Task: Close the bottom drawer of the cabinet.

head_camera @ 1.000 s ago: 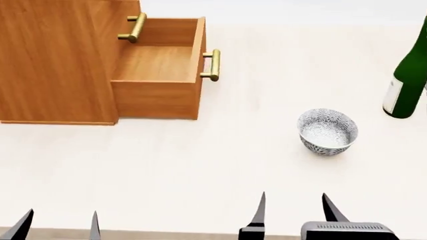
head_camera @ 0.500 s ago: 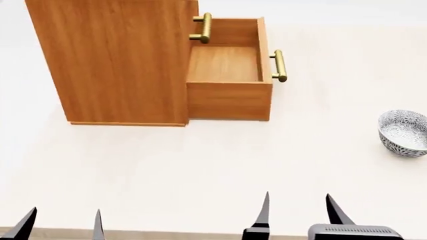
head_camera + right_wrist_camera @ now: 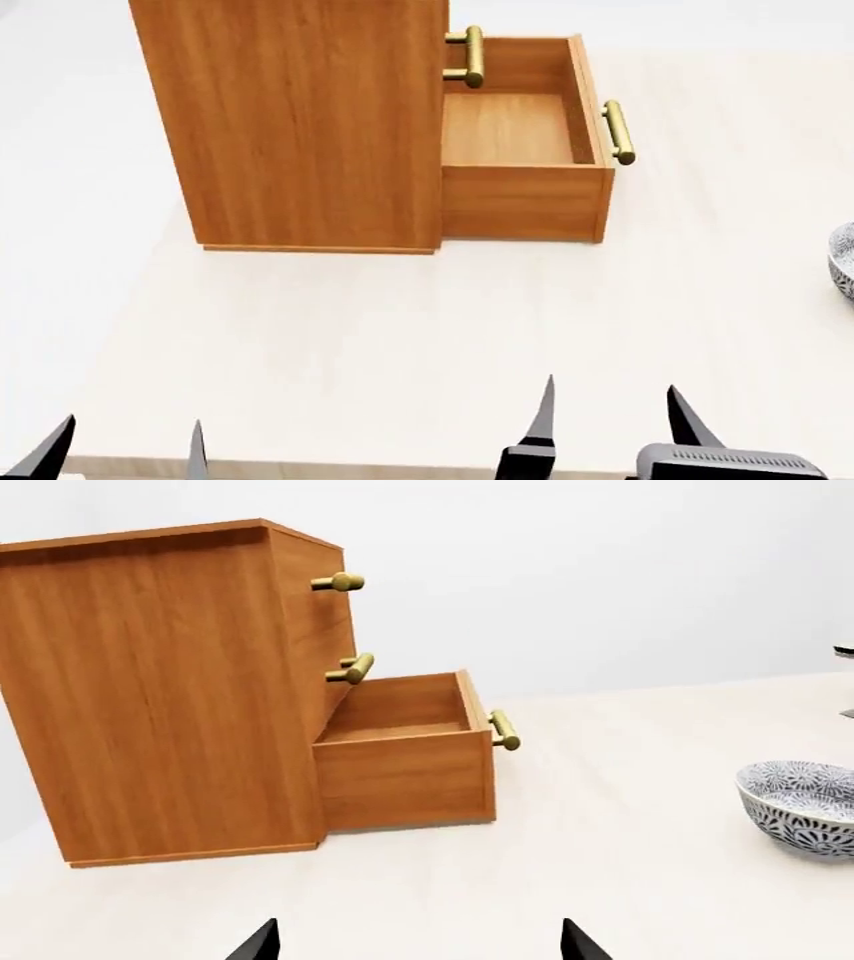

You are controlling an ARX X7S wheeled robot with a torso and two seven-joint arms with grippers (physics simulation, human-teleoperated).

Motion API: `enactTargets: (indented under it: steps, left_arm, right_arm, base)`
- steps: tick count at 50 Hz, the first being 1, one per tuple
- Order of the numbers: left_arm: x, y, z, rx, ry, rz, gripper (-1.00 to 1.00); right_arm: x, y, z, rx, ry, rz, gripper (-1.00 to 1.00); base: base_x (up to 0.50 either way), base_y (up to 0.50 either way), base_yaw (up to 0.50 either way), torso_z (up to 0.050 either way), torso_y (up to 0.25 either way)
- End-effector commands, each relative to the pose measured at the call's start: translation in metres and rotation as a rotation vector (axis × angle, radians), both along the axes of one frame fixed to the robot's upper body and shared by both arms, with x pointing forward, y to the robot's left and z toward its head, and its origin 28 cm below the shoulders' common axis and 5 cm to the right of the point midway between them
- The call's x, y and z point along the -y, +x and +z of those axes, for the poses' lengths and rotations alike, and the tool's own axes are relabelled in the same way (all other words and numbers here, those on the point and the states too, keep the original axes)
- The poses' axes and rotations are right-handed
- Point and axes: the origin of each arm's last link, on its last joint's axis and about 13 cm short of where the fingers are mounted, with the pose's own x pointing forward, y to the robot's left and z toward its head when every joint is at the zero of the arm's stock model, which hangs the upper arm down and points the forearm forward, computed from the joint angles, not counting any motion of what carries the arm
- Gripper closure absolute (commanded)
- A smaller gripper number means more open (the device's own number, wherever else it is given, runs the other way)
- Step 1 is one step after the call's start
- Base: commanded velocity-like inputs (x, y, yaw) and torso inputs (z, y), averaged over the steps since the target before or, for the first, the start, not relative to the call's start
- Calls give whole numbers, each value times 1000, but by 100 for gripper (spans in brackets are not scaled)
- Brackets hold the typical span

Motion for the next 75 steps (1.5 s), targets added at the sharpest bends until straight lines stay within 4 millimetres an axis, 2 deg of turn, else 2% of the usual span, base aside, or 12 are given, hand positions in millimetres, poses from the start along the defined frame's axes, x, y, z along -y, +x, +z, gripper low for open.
enactTargets:
  steps: [1, 6, 51, 55, 59, 62, 65, 66, 71, 75]
  left_arm:
    - [0, -1, 3, 9, -44, -20, -100]
    - [1, -2, 3, 9, -44, -22, -100]
    - [1, -3, 1, -1, -45, -22, -100]
    - [1, -2, 1, -1, -46, -21, -100]
    - [0, -3, 0, -2, -45, -18, -100]
    - [0, -3, 1, -1, -48, -18, -100]
    - [-1, -3, 0, -1, -47, -16, -100]
    - [-1, -3, 0, -2, -46, -18, -100]
    - [-1, -3, 0, 0, -46, -17, -100]
    - [-1, -3, 0, 1, -45, -18, -100]
  right_arm:
    - [2, 0, 1, 8, 56, -4, -100]
    - [1, -1, 2, 18, 51, 17, -100]
    - [-1, 1, 11, 24, 16, -7, -100]
    - [-2, -2, 20, 13, 9, -30, -100]
    - [-4, -9, 43, 47, -14, -50, -100]
    - [-4, -12, 69, 71, -50, -58, -100]
    - [-3, -11, 86, 102, -77, -60, -100]
    - [0, -8, 98, 121, -89, -70, -100]
    - [9, 2, 118, 133, -114, -85, -100]
    - [25, 15, 131, 158, -129, -113, -100]
  base:
    - [0, 0, 0, 0, 0]
    - [100, 0, 0, 0, 0]
    - [475, 0, 0, 0, 0]
    - [0, 0, 0, 0, 0]
    - [0, 0, 0, 0, 0]
    - [0, 0, 0, 0, 0]
    - [0, 0, 0, 0, 0]
    - [0, 0, 0, 0, 0]
    - [0, 0, 0, 0, 0]
    - [0, 0, 0, 0, 0]
